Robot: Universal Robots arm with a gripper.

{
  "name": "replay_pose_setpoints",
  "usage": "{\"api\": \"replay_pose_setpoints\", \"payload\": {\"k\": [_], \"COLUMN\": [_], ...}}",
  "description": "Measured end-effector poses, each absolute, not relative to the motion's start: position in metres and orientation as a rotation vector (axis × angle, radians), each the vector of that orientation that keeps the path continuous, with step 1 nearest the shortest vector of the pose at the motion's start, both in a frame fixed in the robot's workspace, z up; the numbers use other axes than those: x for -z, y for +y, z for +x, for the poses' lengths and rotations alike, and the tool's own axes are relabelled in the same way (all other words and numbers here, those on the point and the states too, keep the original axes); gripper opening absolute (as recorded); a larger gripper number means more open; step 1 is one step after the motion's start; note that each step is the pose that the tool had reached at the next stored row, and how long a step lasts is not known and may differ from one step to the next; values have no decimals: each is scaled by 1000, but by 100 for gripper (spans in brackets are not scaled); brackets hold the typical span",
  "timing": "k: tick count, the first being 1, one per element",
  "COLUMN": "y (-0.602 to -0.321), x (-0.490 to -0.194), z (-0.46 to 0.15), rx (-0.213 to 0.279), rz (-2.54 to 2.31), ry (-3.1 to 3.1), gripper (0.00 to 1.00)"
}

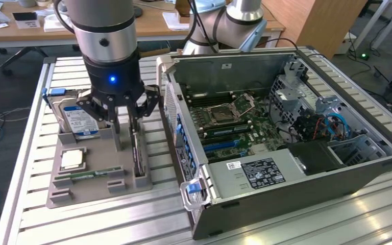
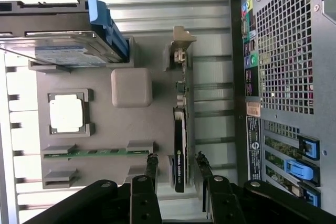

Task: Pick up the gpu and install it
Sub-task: 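Pick up the gpu and move the gpu toward the slot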

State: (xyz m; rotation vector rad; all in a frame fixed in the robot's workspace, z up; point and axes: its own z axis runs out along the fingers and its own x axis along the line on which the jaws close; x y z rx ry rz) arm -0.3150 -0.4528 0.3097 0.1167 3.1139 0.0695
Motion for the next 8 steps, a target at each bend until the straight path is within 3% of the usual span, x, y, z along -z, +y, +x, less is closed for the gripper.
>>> {"api": "replay_pose_setpoints", "payload": {"k": [8], "y": [-453], "x": [-307], "z": [-315], "rx": [-70], "rz": [117], "ry": [3114], "gripper": [42]}}
